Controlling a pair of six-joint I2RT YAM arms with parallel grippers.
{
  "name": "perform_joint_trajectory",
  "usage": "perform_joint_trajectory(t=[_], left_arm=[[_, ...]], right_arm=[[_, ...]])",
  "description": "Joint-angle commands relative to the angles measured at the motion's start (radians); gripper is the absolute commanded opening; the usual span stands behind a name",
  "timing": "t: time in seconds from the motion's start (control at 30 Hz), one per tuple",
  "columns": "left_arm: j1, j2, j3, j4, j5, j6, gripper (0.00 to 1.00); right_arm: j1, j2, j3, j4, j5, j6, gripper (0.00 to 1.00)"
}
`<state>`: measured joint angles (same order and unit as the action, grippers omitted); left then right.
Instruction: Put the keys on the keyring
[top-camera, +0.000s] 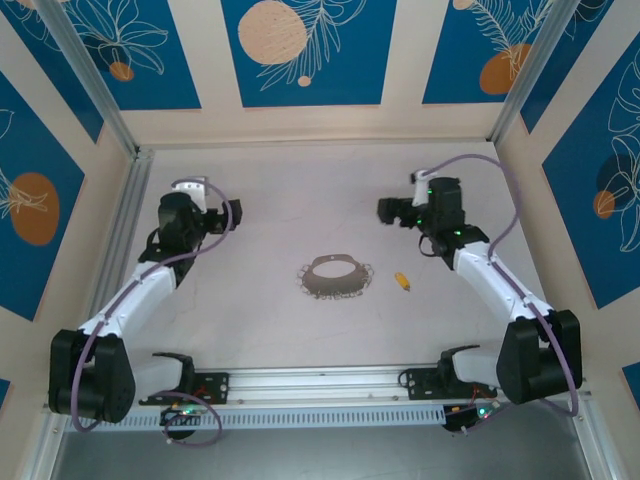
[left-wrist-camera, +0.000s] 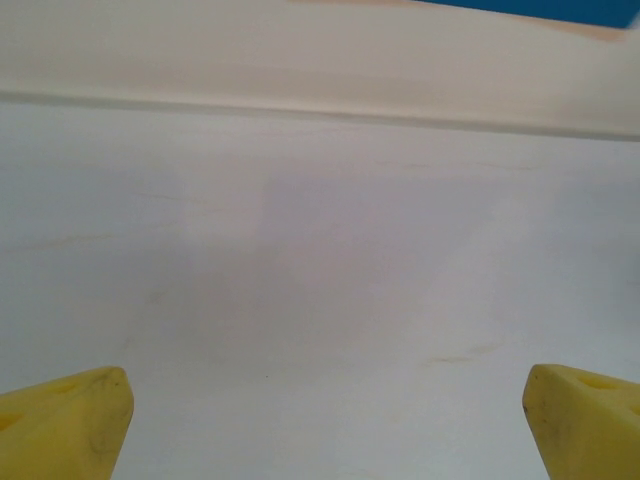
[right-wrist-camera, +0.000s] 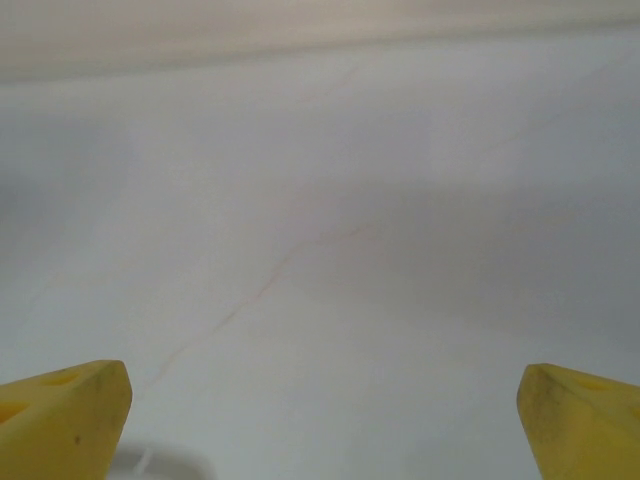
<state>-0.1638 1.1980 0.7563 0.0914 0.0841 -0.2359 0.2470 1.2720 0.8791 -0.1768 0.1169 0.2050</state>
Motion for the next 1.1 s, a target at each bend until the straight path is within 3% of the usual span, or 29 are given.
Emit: perform_joint_trajectory(t=[0.0,0.2,0.3,0.5,0.9,1.07], left_arm=[[-0.032,0.032,0.017,-0.147,0.338,-0.139,1.00],[-0.152,0.040,0.007,-0.138,0.464,-0.151,1.00],[-0.179,0.029,-0.018,-0.116,0.466,-0.153,1.00],[-0.181,0.045,-0.051,-0.041,0.500,-0.194,1.00],[-0.180,0.038,-0.062,-0.050,0.500,-0.223,1.00],[-0.179,0.029,-0.058,-0.054,0.492,-0.223,1.00]], right_arm=[[0.084,0.071,0.059,-0.332,-0.097,-0.030,0.99],[0.205,0.214,0.144,-0.452,-0.059,-0.070,1.00],[0.241,0.241,0.155,-0.481,0.012,-0.087,0.93],[0.280,0.341,0.228,-0.540,0.132,-0.154,0.69],[0.300,0.481,0.340,-0.576,0.145,-0.277,0.68],[0.308,0.531,0.368,-0.594,0.138,-0.303,0.59]])
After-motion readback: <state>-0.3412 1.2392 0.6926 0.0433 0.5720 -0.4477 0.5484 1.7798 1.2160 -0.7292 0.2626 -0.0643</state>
